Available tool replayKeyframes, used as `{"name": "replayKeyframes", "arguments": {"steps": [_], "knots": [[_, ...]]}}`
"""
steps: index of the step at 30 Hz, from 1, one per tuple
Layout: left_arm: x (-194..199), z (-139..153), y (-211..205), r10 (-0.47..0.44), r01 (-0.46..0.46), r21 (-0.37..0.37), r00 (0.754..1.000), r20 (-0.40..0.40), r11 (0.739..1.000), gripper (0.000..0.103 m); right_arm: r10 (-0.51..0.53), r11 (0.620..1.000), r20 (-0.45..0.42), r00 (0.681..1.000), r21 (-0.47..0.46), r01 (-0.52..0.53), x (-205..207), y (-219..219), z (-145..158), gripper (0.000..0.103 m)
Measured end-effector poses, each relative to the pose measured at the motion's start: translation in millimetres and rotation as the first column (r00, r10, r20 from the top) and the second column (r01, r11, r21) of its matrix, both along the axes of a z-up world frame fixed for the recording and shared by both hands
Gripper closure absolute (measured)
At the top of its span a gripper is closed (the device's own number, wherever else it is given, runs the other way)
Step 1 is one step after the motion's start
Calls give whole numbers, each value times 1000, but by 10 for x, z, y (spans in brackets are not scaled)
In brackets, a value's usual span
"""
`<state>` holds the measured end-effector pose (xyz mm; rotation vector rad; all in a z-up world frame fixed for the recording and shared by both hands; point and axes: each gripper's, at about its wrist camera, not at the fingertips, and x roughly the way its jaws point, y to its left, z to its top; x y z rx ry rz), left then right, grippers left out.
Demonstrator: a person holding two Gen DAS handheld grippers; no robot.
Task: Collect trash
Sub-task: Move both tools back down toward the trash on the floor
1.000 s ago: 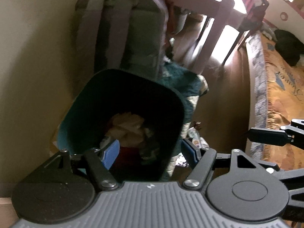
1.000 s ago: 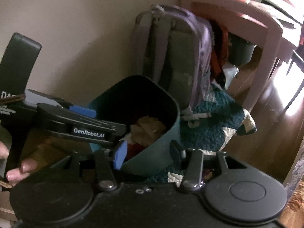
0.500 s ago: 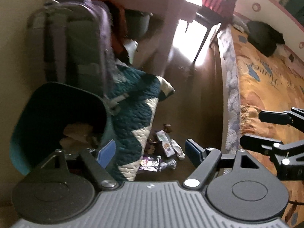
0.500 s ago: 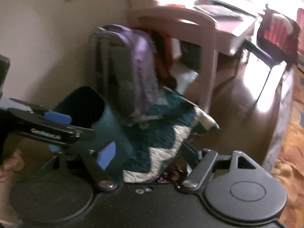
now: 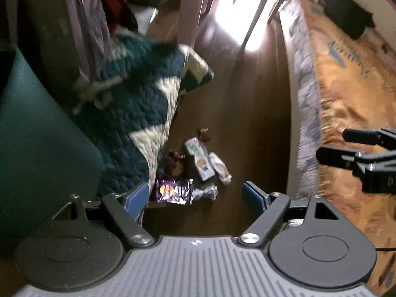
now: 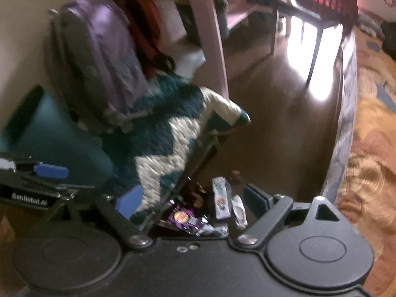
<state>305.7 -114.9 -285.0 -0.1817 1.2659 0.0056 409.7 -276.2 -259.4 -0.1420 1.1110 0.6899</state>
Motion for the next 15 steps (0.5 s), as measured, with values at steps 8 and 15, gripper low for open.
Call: {"name": "replayKeyframes", "arguments": {"steps": [8,15], "knots": [[40,-1425,-204,81,-70,75,985,-153,995,20,84,989,-20,996,-121,-86,166,46,-1331,14],[79,-2530,-285,205,-176,136,951,-234,975,20,109,980,-82,991,-159,-121,331,59,-2486,18]]}}
